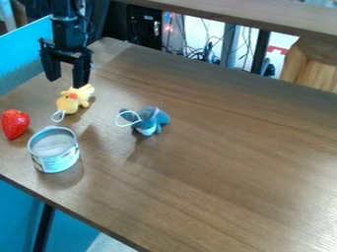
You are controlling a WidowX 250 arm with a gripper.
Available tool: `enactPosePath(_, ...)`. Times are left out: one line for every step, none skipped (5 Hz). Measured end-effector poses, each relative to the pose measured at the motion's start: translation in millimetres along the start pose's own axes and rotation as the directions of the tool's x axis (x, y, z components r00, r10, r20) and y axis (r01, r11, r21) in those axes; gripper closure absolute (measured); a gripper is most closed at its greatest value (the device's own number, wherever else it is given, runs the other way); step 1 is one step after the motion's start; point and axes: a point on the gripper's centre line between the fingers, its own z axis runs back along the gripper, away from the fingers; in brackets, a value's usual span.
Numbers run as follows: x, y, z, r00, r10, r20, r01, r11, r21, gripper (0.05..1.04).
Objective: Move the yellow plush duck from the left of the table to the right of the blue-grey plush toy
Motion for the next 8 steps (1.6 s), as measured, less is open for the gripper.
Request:
enactPosePath(6.1,1.3,-11.9,1.000,0.013,-0.028,-0.013,1.000,-0.007,0.079)
enactPosePath(8.4,1.6,-22.3,0.997,0.029,-0.068,-0.029,1.000,-0.007,0.079)
enactPosePath(10.7,-4.0,-33.2,0.994,0.031,-0.103,-0.028,0.999,0.024,0.079)
enactPosePath(11.7,-7.7,-34.3,0.993,0.043,-0.106,-0.041,0.999,0.022,0.118)
enactPosePath(14.8,-14.6,-39.5,0.994,0.050,-0.092,-0.054,0.998,-0.038,0.382)
enactPosePath(12.2,-15.9,-31.7,0.994,0.068,-0.086,-0.082,0.984,-0.159,0.588)
enactPosePath(11.2,-20.5,-2.3,0.998,0.061,-0.031,-0.066,0.973,-0.220,0.654)
enactPosePath(3.6,-50.5,46.0,0.996,-0.014,0.091,0.032,0.979,-0.201,0.681)
